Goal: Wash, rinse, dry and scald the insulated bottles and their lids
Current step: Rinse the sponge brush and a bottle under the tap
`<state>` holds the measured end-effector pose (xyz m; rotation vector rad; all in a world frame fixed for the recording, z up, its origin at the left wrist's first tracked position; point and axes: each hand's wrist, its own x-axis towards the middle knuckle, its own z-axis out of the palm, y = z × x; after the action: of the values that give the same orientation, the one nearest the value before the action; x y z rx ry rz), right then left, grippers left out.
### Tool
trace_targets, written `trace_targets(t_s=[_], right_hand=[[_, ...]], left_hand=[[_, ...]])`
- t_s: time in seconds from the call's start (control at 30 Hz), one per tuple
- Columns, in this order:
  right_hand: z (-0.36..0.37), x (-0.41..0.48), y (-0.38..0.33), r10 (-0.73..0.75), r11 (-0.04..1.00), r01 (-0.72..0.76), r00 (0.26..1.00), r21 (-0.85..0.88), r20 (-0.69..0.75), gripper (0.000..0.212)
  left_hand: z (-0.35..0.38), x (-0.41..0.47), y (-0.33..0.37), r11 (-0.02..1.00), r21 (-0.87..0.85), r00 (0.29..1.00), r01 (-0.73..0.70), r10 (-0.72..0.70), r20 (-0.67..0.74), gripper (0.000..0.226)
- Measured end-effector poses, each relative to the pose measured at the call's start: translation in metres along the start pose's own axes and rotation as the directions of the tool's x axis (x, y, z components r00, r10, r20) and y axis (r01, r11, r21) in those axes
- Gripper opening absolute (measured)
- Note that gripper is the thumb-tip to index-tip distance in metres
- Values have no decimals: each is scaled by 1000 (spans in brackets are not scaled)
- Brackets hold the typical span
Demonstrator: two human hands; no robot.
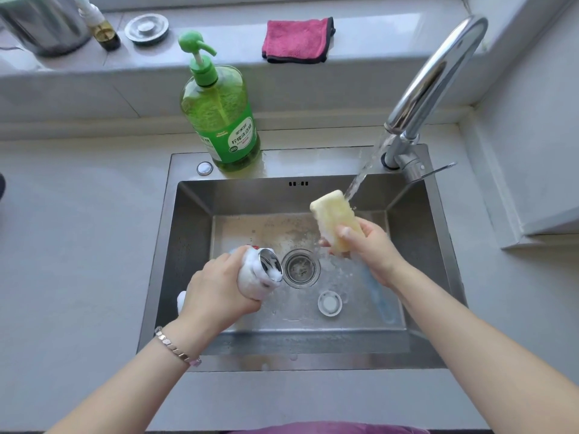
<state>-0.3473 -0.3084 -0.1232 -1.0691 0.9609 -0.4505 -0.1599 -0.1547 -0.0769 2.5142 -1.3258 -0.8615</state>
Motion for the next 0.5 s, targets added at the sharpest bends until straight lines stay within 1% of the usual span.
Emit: trace_targets(t_s=[0.07,0.1,0.2,0.27,0.33,0.37,0.4,0.43,0.5], right_hand=[[3,3,-3,17,992,-18,1000,122,15,27],[5,4,-6,37,991,-40,999,131,25,30],[8,7,-17,143,978,-160,981,131,130,39],[8,8,-23,213,958,-244,957,149,199,40],[6,10,-26,256,940,-302,932,159,258,35],[7,11,-27,278,930,-330,920,164,276,38],[8,12,-28,299,926,-346,917,151,264,44],[10,14,-28,317,925,-352,922,141,222,45],[14,18,-26,303,931,-324,942,165,144,31]], left_hand=[[0,0,-1,1000,6,1000,-4,4,-6,57],[0,0,-1,1000,7,1000,-5,5,-7,57],[0,0,-2,1000,1,1000,-5,5,-10,59],[-1,0,-3,1000,1,1000,-2,2,-11,60],[-1,1,-4,1000,-1,1000,2,-2,-10,60],[0,1,-4,1000,0,1000,3,-3,-7,60],[0,1,-5,1000,3,1000,3,-3,-4,61],[1,2,-6,1000,5,1000,4,-4,1,61],[2,2,-5,1000,7,1000,4,-4,9,63]])
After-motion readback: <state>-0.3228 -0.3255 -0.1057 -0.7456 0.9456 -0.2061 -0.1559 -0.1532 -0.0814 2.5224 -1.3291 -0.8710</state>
